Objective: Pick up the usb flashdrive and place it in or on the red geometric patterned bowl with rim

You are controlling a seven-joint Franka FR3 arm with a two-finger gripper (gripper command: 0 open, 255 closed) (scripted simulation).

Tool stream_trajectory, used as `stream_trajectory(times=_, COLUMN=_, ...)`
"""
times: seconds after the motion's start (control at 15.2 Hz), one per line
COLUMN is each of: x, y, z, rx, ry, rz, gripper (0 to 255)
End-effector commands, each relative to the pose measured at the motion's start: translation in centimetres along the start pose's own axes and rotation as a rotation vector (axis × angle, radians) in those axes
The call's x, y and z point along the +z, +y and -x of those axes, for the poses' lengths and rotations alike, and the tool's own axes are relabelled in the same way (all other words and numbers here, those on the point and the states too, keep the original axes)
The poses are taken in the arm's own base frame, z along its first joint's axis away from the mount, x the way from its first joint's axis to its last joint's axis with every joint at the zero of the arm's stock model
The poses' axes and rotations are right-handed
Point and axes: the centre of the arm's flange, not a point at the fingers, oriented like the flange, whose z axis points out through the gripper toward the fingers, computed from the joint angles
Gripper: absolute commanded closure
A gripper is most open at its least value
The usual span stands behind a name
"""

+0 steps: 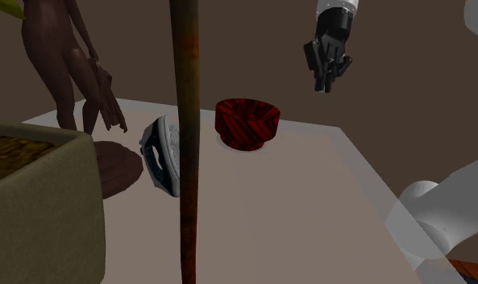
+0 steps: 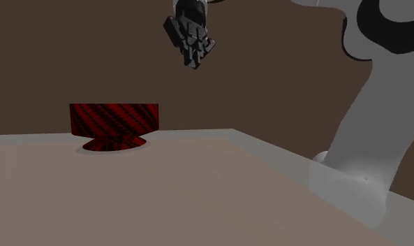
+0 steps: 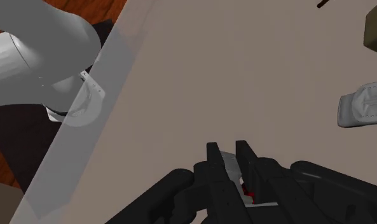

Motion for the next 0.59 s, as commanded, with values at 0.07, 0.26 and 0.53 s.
stream_trajectory(times=0.07, x=-0.5, y=-3.2, z=-2.7, rx=0.0, ry=0.0, rz=-0.001, gripper=255)
stream_trajectory(times=0.26, x=-0.9, y=-6.2, z=-5.3, rx=0.0, ry=0.0, rz=-0.001, gripper=255)
stream_trajectory(times=0.53, x=-1.4, y=-10.2, z=-8.7, rx=0.0, ry=0.0, rz=-0.001, gripper=255)
